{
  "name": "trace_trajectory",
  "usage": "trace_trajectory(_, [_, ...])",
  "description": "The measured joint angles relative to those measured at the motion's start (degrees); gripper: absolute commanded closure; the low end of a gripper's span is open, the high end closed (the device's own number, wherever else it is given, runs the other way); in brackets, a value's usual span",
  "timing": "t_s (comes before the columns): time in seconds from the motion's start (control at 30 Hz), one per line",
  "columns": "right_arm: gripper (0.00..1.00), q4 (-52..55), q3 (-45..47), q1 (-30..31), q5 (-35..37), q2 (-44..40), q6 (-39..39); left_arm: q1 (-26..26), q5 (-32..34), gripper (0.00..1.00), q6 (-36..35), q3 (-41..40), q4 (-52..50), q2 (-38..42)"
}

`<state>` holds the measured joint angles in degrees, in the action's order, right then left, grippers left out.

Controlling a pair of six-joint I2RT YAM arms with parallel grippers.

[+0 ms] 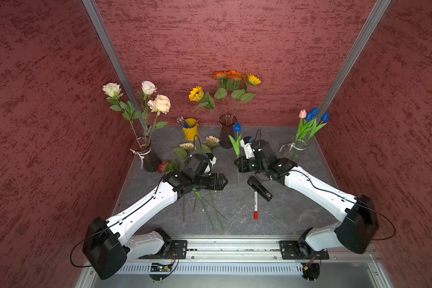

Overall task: Arrange the flowers in different vases according to their variety
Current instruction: Pick up the flower at the center of the board, then insert the flower into the vase.

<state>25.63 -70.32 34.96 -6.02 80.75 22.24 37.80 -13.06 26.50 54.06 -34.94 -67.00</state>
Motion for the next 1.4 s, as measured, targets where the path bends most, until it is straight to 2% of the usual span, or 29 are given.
trace_trajectory(0.17, [1.00, 2.91, -3.50, -15.91, 9.35, -7.23, -11.56, -0.07, 0.04, 0.08, 1.27, -4.57, 0.48, 1.92])
trace_trajectory(0.27, [1.00, -1.64, -1.70, -24.28, 12.96, -10.40, -15.65, -0.28, 0.02, 0.08, 2.16, -7.65, 0.72, 2.49])
trace_trajectory(0.33, [1.00, -6.40, 0.26, -27.63, 14.21, -11.56, -17.75, -0.52, -0.04, 0.08, 2.60, -9.09, 0.79, 2.95])
trace_trajectory(0.73, [1.00, -35.78, 3.78, -34.21, 19.87, -2.19, -24.96, -2.05, 0.33, 0.08, 4.13, -12.37, -0.74, 10.08])
trace_trajectory(1.03, [1.00, -45.99, 5.77, -37.99, 20.11, 5.16, -25.68, -3.43, 2.01, 0.08, 5.11, -12.92, -7.74, 17.09])
trace_trajectory(1.07, [0.92, -46.38, 6.47, -38.42, 20.11, 5.66, -25.59, -3.67, 2.14, 0.08, 5.16, -12.92, -8.48, 17.97])
trace_trajectory(1.13, [0.47, -46.31, 7.54, -39.47, 20.09, 7.08, -24.81, -4.42, 2.36, 0.08, 5.18, -12.92, -9.90, 19.54])
trace_trajectory(1.2, [0.17, -45.33, 7.58, -40.15, 20.06, 8.41, -24.48, -5.11, 2.49, 0.08, 5.22, -12.92, -11.10, 20.46])
trace_trajectory(1.23, [0.08, -44.22, 7.63, -40.37, 20.04, 8.85, -24.15, -5.40, 2.51, 0.08, 5.29, -12.92, -11.58, 20.70])
trace_trajectory(1.3, [0.03, -42.25, 8.33, -40.68, 20.04, 8.48, -23.78, -5.62, 2.47, 0.08, 5.73, -12.92, -12.22, 20.90])
trace_trajectory(1.4, [0.02, -38.64, 10.14, -40.70, 19.78, 5.75, -22.14, -5.95, 2.45, 0.07, 6.32, -12.92, -12.92, 20.90])
